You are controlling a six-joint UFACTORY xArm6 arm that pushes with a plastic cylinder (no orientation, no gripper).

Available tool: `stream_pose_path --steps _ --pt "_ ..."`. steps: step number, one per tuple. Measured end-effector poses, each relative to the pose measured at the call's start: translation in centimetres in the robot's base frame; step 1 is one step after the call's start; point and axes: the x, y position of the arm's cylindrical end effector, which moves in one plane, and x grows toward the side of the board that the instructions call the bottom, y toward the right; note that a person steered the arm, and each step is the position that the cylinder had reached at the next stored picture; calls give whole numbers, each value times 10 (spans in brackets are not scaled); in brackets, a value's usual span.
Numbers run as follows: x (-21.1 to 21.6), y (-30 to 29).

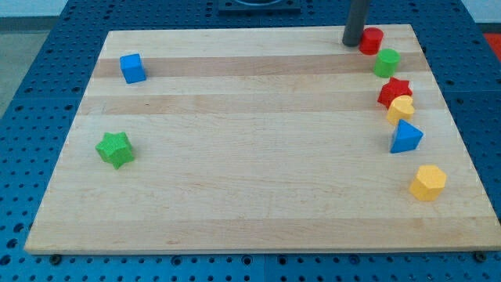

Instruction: Slightly move the blue cube towards the right

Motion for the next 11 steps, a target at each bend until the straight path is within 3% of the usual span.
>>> stream_pose_path --steps 2,3,4,6,8,10,11 --pt "0 0" --pt "6 -49" --pt "32 -151" --pt "39 -308" --pt "22 -320" --pt "10 -448" --pt "17 -476"
